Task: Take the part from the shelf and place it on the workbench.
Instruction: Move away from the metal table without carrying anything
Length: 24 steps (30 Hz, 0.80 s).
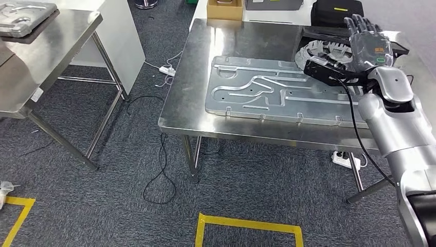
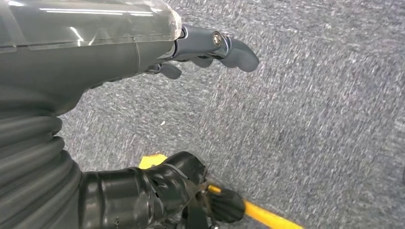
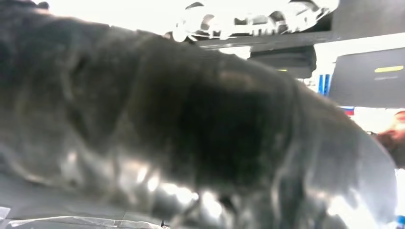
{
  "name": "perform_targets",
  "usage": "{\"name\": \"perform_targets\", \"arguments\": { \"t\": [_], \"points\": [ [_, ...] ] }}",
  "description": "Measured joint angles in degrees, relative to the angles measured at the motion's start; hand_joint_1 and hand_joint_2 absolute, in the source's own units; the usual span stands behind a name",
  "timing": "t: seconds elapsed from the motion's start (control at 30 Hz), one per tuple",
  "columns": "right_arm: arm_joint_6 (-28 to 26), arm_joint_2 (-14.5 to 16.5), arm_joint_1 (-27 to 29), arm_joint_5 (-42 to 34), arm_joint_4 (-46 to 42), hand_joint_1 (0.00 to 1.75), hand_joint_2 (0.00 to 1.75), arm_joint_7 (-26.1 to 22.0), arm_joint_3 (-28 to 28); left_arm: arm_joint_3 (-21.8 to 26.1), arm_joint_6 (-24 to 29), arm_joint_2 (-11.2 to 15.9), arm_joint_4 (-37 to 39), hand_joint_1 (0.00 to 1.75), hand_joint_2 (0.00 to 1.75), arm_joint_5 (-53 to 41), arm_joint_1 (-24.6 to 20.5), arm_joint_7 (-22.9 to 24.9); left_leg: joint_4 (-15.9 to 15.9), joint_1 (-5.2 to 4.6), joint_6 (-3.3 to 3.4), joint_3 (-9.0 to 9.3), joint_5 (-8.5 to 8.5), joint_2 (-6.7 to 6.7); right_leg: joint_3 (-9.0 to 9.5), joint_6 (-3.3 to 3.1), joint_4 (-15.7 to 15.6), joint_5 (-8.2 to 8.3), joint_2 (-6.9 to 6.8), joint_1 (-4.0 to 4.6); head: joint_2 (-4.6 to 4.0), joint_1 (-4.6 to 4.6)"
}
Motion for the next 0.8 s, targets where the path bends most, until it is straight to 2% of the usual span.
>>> {"name": "perform_targets", "arguments": {
  "t": [0.03,0.07,0.13,0.17,0.2,0.23,0.27,0.3,0.33,0.37,0.4,0.43,0.5,0.53,0.57,0.63,0.67,0.7,0.73,0.77,0.8],
  "points": [
    [-0.1,0.03,0.2,0.08,0.0,0.0,0.0,0.0,-0.01,0.0,0.04,0.01,0.01,0.0,1.75,0.0,0.05,0.01,0.8,0.05,-0.33,-0.46,-1.12,-0.03,-0.4,-0.37,-0.21,0.61,-0.11,-0.15,0.0,-0.05],
    [-0.22,0.06,0.39,0.16,0.0,0.0,0.0,0.0,-0.02,0.0,0.08,0.02,0.01,0.0,1.75,0.0,0.1,0.02,2.66,0.14,-0.66,-1.19,-3.23,-0.05,-0.97,-0.69,-0.41,1.28,-0.24,-0.33,0.0,-0.1],
    [-0.46,0.13,0.64,0.38,-0.01,0.0,0.0,0.0,-0.03,0.0,0.09,-0.03,0.01,0.0,1.75,-0.01,0.12,0.03,9.02,0.51,-1.22,-2.9,-8.69,-0.02,-2.39,-1.04,-0.45,2.45,-0.32,-0.32,0.0,-0.18],
    [-0.59,0.14,0.77,0.49,-0.01,0.0,0.0,0.0,-0.03,-0.01,0.09,-0.06,0.01,0.0,1.75,-0.02,0.12,0.03,12.42,0.69,-1.42,-3.52,-10.48,-0.02,-3.18,-1.06,-0.43,3.05,-0.33,-0.32,0.0,-0.18],
    [-0.7,0.14,0.97,0.6,-0.01,0.0,0.0,0.0,-0.04,-0.01,0.08,-0.09,0.01,0.0,1.75,-0.04,0.09,0.03,14.72,0.84,-1.58,-3.57,-10.89,-0.02,-3.99,-1.01,-0.41,3.67,-0.33,-0.32,0.0,-0.18],
    [-0.8,0.14,1.23,0.69,-0.01,0.0,0.0,0.0,-0.05,-0.02,0.08,-0.11,0.01,0.0,1.75,-0.08,0.07,0.03,15.38,0.96,-1.69,-2.86,-10.03,-0.01,-4.79,-0.91,-0.37,4.28,-0.33,-0.34,0.0,-0.18],
    [-0.85,0.14,1.52,0.75,-0.01,0.0,0.0,0.0,-0.08,-0.02,0.08,-0.11,0.01,0.0,1.75,-0.12,0.05,0.03,14.2,1.04,-1.74,-1.24,-8.4,-0.01,-5.58,-0.76,-0.31,4.89,-0.32,-0.39,0.0,-0.19],
    [-0.89,0.14,1.77,0.79,-0.04,0.0,0.0,0.0,-0.14,-0.03,0.08,-0.11,0.01,0.0,1.75,-0.15,0.02,0.03,11.29,1.1,-1.72,1.3,-6.94,-0.01,-6.28,-0.54,-0.22,5.47,-0.3,-0.46,0.0,-0.19],
    [-0.93,0.13,1.93,0.81,-0.14,0.0,0.0,0.01,-0.29,-0.04,0.08,-0.11,0.01,0.0,1.75,-0.16,-0.01,0.03,7.28,1.08,-1.65,4.32,-6.49,-0.02,-6.89,-0.26,-0.07,5.96,-0.28,-0.47,0.0,-0.2],
    [-0.99,0.1,2.02,0.83,-0.25,0.0,0.0,0.01,-0.52,-0.05,0.08,-0.11,0.01,0.0,1.75,-0.17,-0.06,0.03,3.41,0.99,-1.43,7.0,-6.77,-0.08,-7.31,0.07,0.05,6.43,-0.28,-0.48,0.0,-0.19],
    [-1.08,0.07,2.06,0.89,-0.37,0.0,0.0,0.02,-0.78,-0.08,0.08,-0.11,0.01,0.0,1.75,-0.17,-0.09,0.02,0.57,0.88,-1.16,8.76,-7.38,-0.14,-7.51,0.41,0.05,6.92,-0.3,-0.46,0.0,-0.17],
    [-1.19,0.04,2.09,0.97,-0.46,0.0,0.0,0.02,-1.0,-0.09,0.07,-0.11,0.01,0.0,1.75,-0.18,-0.12,0.01,-0.95,0.71,-0.83,9.55,-7.89,-0.19,-7.58,0.77,-0.09,7.44,-0.33,-0.42,0.0,-0.16],
    [-1.43,0.02,2.31,1.25,-0.48,0.0,0.0,0.01,-1.25,-0.13,0.06,-0.1,0.01,0.0,1.75,-0.2,-0.08,-0.02,-1.51,0.71,0.08,9.09,-7.12,-0.13,-7.7,1.45,-0.39,8.08,-0.3,-0.49,0.0,-0.13],
    [-1.54,-0.01,2.46,1.39,-0.48,0.0,0.0,0.0,-1.33,-0.15,0.06,-0.1,0.01,0.0,1.75,-0.22,-0.08,-0.02,-1.62,0.71,0.62,8.68,-6.5,-0.02,-8.14,1.71,0.16,7.18,-0.19,-0.56,0.0,-0.12],
    [-1.63,-0.07,2.61,1.52,-0.48,0.0,0.0,0.0,-1.45,-0.18,0.06,-0.11,0.01,0.0,1.75,-0.23,-0.08,-0.02,-1.77,0.74,1.15,8.08,-5.76,0.11,-8.9,1.87,1.74,5.19,-0.09,-0.65,0.0,-0.1],
    [-1.78,-0.19,2.86,1.71,-0.49,0.0,0.0,0.0,-1.76,-0.22,0.06,-0.11,0.01,0.0,1.75,-0.25,-0.1,-0.02,-1.75,0.51,1.88,6.53,-4.43,0.3,-11.03,2.06,8.2,-0.67,0.09,-0.72,0.0,-0.1],
    [-1.84,-0.23,3.08,1.74,-0.49,0.0,0.0,0.0,-1.94,-0.24,0.06,-0.11,0.01,0.0,1.75,-0.26,-0.1,-0.02,-1.69,0.35,2.03,5.68,-3.8,0.33,-11.93,2.15,12.16,-2.79,0.13,-0.72,0.0,-0.1],
    [-1.88,-0.24,3.38,1.77,-0.49,0.0,0.0,-0.01,-2.09,-0.24,0.06,-0.11,0.01,0.0,1.75,-0.27,-0.09,-0.02,-1.61,0.21,2.08,4.81,-3.18,0.34,-12.29,2.21,15.32,-3.55,0.17,-0.7,0.0,-0.1],
    [-1.91,-0.24,3.72,1.78,-0.49,0.0,0.0,-0.03,-2.18,-0.24,0.06,-0.11,0.01,0.0,1.75,-0.28,-0.09,-0.02,-1.48,0.08,2.09,3.94,-2.6,0.35,-11.89,2.21,16.93,-3.03,0.21,-0.7,0.0,-0.1],
    [-1.92,-0.24,4.02,1.78,-0.5,0.0,0.0,-0.05,-2.25,-0.24,0.06,-0.11,0.01,0.0,1.75,-0.3,-0.09,-0.02,-1.3,-0.01,2.04,3.08,-2.07,0.34,-10.51,2.12,16.48,-1.61,0.22,-0.7,0.0,-0.1],
    [-1.92,-0.23,4.22,1.78,-0.55,0.0,0.0,-0.08,-2.31,-0.25,0.06,-0.11,0.01,0.0,1.75,-0.31,-0.09,-0.02,-1.06,-0.08,1.96,2.3,-1.6,0.31,-8.17,1.95,14.11,-0.17,0.23,-0.69,0.0,-0.1]
  ]
}}
